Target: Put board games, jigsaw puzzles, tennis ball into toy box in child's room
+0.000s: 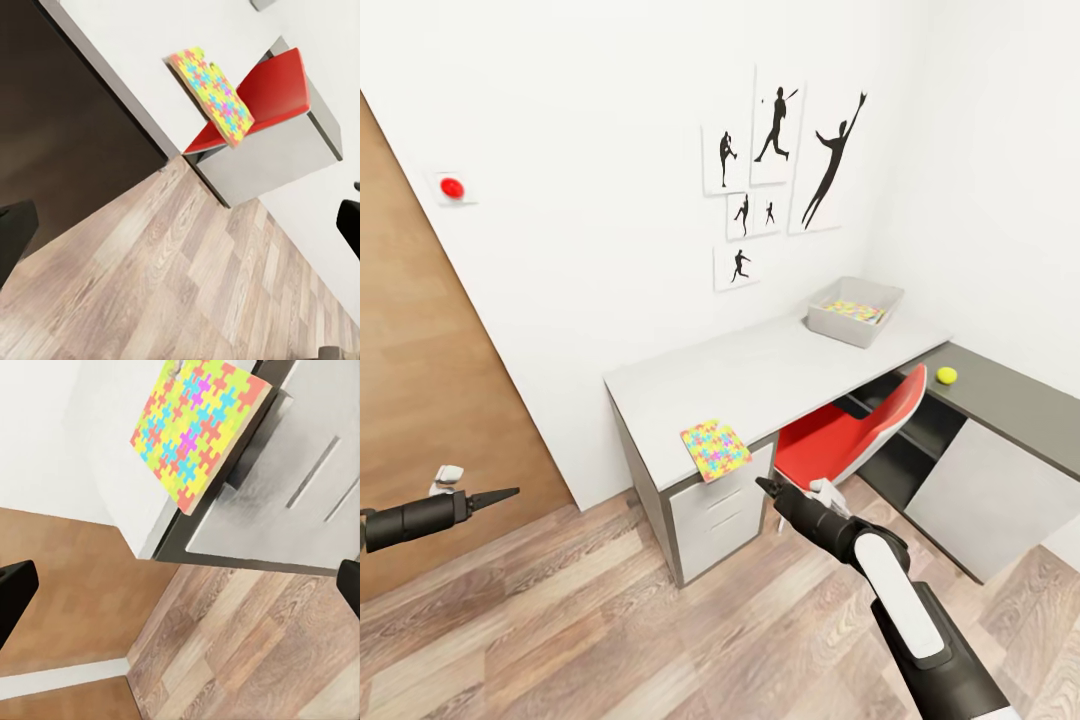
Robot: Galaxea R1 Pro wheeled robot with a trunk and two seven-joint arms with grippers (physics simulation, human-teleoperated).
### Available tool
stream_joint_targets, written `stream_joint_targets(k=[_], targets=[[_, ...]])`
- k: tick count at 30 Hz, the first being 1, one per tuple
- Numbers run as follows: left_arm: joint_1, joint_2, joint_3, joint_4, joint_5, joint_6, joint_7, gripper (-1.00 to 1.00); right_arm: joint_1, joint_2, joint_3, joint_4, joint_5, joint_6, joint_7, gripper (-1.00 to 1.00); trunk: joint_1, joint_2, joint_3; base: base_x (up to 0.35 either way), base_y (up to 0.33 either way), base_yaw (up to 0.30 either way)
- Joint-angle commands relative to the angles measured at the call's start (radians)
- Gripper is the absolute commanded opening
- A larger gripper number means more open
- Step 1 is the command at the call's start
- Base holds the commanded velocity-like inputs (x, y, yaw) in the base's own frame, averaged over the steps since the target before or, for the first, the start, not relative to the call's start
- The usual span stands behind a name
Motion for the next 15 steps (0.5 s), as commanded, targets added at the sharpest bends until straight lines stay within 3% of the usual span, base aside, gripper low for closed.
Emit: stream_joint_targets(k=[1, 9, 15], targets=[[-0.001, 0.000, 0.002, 0.000, -0.002, 0.011, -0.004, 1.00, -0.001, 0.000, 0.002, -0.001, -0.011, -0.001, -0.010, 1.00, 0.001, -0.002, -0.002, 0.097, 0.007, 0.000], [-0.001, 0.000, 0.002, 0.000, -0.002, 0.011, -0.004, 1.00, -0.001, 0.001, 0.000, 0.040, -0.011, -0.003, -0.009, 1.00, 0.001, -0.002, -0.002, 0.173, 0.085, 0.000], [-0.001, 0.000, 0.002, 0.000, -0.002, 0.013, -0.022, 1.00, -0.001, 0.000, 0.000, 0.098, -0.011, -0.003, 0.022, 1.00, 0.001, -0.002, -0.002, 0.038, -0.020, 0.000]])
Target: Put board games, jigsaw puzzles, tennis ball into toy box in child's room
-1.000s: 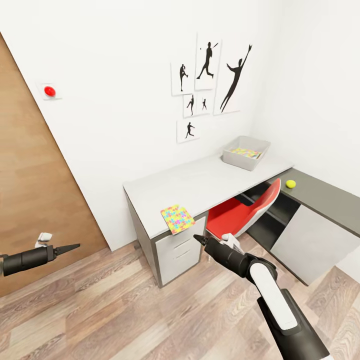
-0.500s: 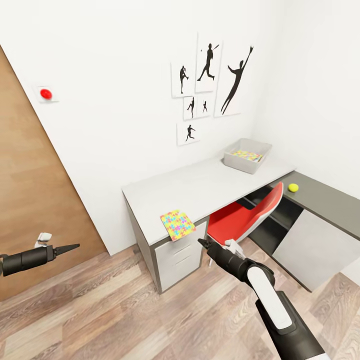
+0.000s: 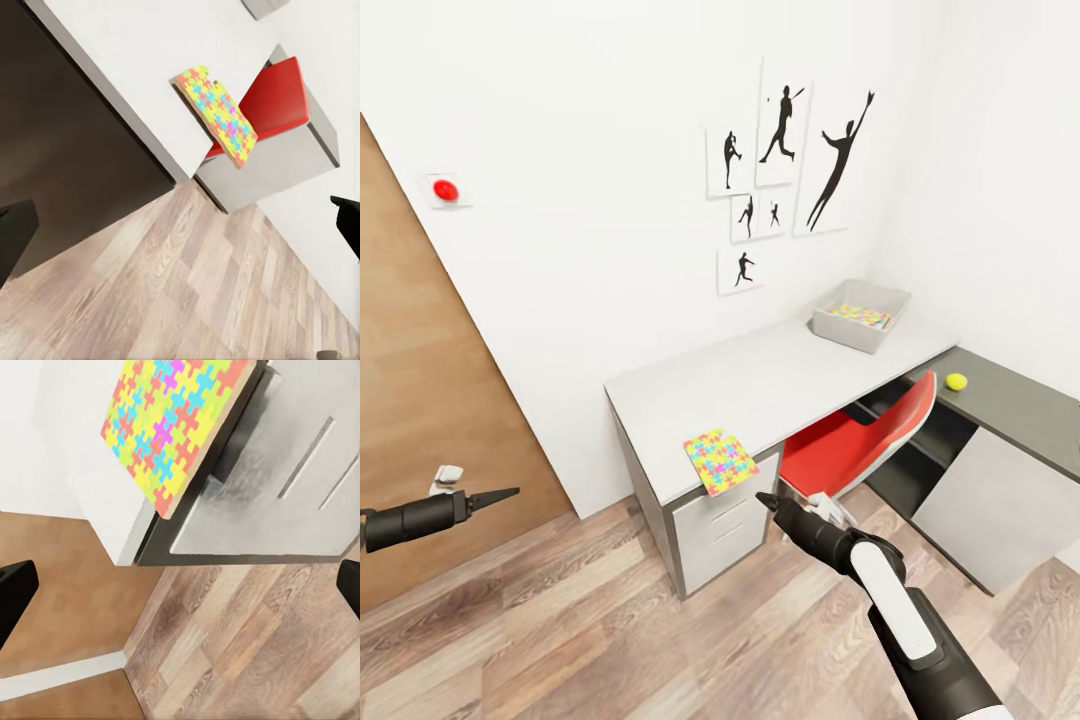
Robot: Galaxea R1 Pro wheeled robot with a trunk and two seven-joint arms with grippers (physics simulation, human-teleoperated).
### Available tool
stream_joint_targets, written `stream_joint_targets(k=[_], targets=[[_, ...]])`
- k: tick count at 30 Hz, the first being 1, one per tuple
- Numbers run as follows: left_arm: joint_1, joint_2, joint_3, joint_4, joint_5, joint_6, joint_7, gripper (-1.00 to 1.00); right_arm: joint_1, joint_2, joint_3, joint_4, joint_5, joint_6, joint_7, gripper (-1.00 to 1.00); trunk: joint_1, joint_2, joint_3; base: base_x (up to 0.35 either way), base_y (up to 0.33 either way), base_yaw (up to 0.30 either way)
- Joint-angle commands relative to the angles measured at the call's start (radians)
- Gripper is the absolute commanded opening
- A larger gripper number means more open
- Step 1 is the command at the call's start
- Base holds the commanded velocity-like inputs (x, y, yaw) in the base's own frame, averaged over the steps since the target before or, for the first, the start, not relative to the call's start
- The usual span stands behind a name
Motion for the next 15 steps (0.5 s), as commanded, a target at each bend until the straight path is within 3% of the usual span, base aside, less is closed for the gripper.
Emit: stream_joint_targets(k=[1, 7, 15], targets=[[-0.001, 0.000, 0.002, 0.000, -0.002, 0.011, -0.007, 1.00, -0.001, -0.001, 0.002, -0.001, -0.010, 0.000, -0.007, 1.00, 0.001, -0.002, -0.002, 0.009, -0.149, 0.000], [-0.001, -0.001, 0.002, 0.000, -0.002, 0.011, -0.017, 1.00, -0.001, -0.001, 0.008, -0.004, -0.010, 0.000, 0.003, 1.00, 0.001, -0.002, -0.002, 0.003, -0.154, 0.000], [-0.001, -0.001, 0.002, 0.000, -0.002, 0.011, -0.019, 1.00, -0.001, 0.000, 0.019, -0.018, -0.010, 0.002, 0.005, 1.00, 0.001, -0.002, -0.002, 0.000, -0.008, 0.000]])
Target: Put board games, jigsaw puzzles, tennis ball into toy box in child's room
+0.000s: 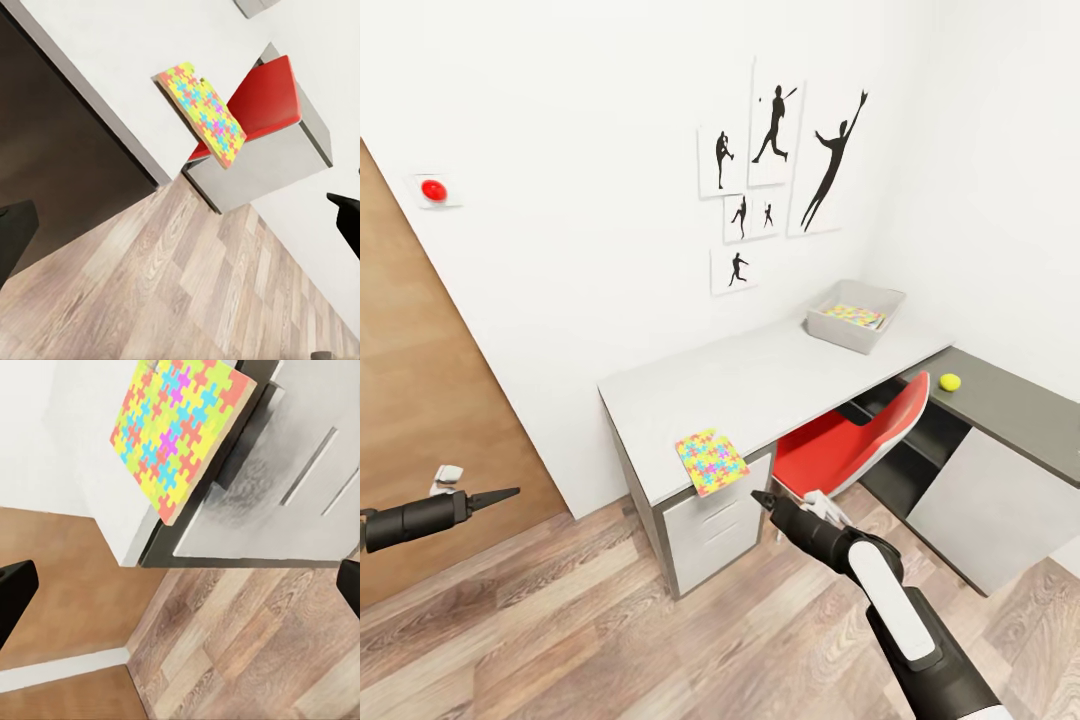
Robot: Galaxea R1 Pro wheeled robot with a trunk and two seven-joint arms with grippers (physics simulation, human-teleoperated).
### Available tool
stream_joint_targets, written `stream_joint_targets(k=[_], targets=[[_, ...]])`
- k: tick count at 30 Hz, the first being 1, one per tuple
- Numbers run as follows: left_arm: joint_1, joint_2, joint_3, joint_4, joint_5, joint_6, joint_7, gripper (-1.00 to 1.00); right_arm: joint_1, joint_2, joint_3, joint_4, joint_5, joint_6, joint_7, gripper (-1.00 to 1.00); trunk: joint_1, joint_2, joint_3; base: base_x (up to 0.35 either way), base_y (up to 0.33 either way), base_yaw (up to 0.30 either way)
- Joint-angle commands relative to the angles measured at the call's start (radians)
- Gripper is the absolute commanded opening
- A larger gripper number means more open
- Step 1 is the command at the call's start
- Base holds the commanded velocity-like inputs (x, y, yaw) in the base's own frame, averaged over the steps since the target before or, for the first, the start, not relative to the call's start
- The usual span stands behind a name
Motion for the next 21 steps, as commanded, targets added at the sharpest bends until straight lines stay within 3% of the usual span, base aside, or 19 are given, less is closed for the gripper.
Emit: stream_joint_targets(k=[1, 6, 9, 14, 21], targets=[[-0.001, 0.000, 0.002, 0.000, -0.002, 0.011, -0.004, 1.00, -0.001, -0.001, 0.008, -0.018, -0.010, 0.002, -0.010, 1.00, 0.001, -0.002, -0.002, 0.000, -0.001, 0.000], [-0.001, -0.001, 0.002, 0.000, -0.002, 0.011, -0.004, 1.00, -0.001, -0.015, 0.063, -0.184, -0.010, 0.009, -0.012, 1.00, 0.001, -0.002, -0.002, 0.000, -0.044, 0.000], [-0.001, -0.002, 0.002, 0.000, -0.003, 0.011, -0.004, 1.00, 0.012, -0.020, 0.075, -0.258, -0.010, 0.035, -0.012, 1.00, 0.001, -0.002, -0.002, 0.000, -0.081, 0.000], [-0.001, -0.003, 0.002, 0.005, -0.003, 0.011, -0.004, 1.00, 0.033, -0.023, 0.078, -0.290, -0.011, 0.079, -0.011, 1.00, 0.001, -0.002, -0.002, 0.000, -0.076, 0.000], [-0.001, -0.003, 0.001, 0.009, -0.006, 0.010, -0.022, 1.00, 0.036, -0.023, 0.078, -0.293, -0.012, 0.086, -0.011, 1.00, 0.001, -0.002, -0.002, 0.000, -0.016, 0.000]])
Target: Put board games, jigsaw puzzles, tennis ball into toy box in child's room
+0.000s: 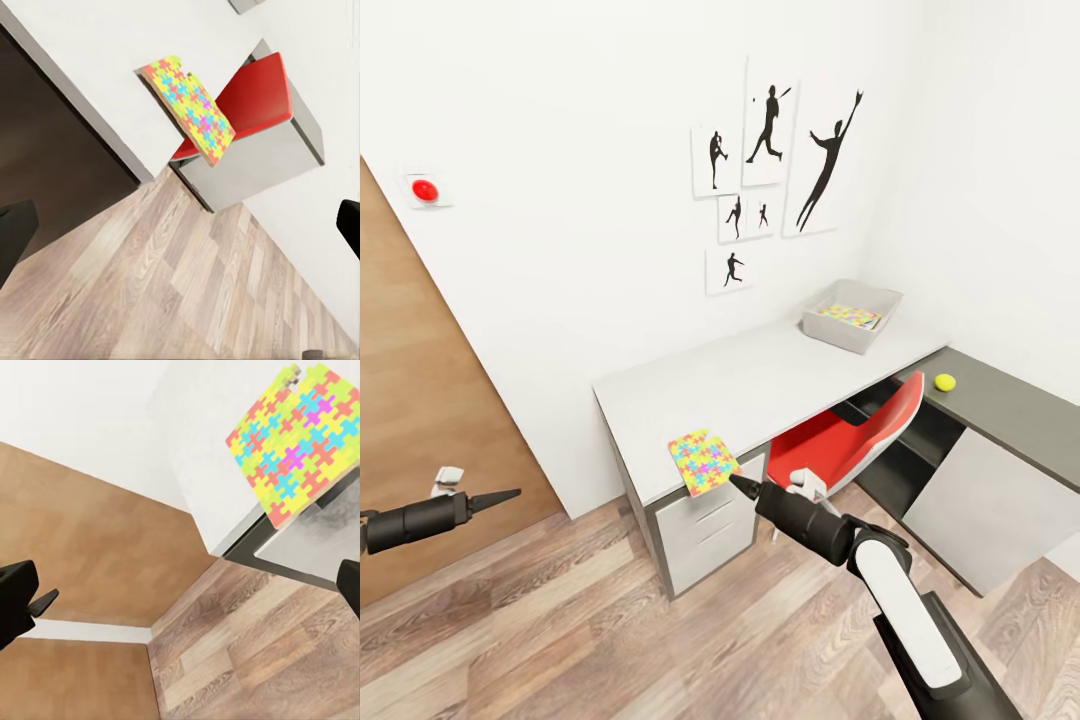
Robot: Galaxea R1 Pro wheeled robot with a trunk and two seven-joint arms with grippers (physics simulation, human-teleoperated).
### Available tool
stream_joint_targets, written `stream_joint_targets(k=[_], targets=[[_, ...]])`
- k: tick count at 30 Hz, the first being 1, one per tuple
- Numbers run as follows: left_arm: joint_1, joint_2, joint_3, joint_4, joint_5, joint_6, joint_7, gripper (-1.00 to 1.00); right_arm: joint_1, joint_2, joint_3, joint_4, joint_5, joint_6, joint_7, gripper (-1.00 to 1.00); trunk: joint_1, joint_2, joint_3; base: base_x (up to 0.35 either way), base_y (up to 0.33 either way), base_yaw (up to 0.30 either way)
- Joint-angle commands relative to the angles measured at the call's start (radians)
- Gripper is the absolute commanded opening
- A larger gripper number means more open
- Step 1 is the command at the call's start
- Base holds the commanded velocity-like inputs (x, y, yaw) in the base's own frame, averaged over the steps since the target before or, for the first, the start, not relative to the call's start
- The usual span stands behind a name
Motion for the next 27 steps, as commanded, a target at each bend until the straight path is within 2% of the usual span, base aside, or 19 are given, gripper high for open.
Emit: stream_joint_targets(k=[1, 5, 12, 20, 27], targets=[[-0.001, 0.000, 0.002, 0.000, -0.002, 0.011, -0.012, 1.00, -0.001, -0.001, 0.001, -0.001, -0.010, 0.001, -0.010, 1.00, 0.001, -0.002, -0.002, 0.000, -0.003, 0.000], [-0.001, 0.001, 0.002, 0.000, -0.001, 0.013, -0.065, 1.00, 0.000, 0.001, 0.006, -0.002, -0.011, 0.000, -0.010, 1.00, 0.001, -0.002, -0.002, 0.000, -0.001, 0.000], [-0.001, 0.002, 0.002, 0.000, 0.000, 0.016, -0.086, 1.00, 0.001, 0.001, 0.005, -0.001, -0.011, 0.000, -0.010, 1.00, 0.001, -0.002, -0.001, 0.000, 0.000, 0.020], [-0.001, 0.001, 0.002, 0.001, 0.000, 0.019, -0.089, 1.00, 0.001, 0.001, 0.005, 0.000, -0.010, 0.000, -0.010, 1.00, 0.031, -0.058, -0.024, 0.000, 0.000, 0.027], [-0.001, 0.001, 0.002, 0.002, 0.001, 0.062, -0.086, 1.00, 0.001, 0.001, 0.005, -0.002, -0.010, -0.001, -0.007, 1.00, 0.058, -0.107, -0.045, 0.000, 0.000, 0.000]])
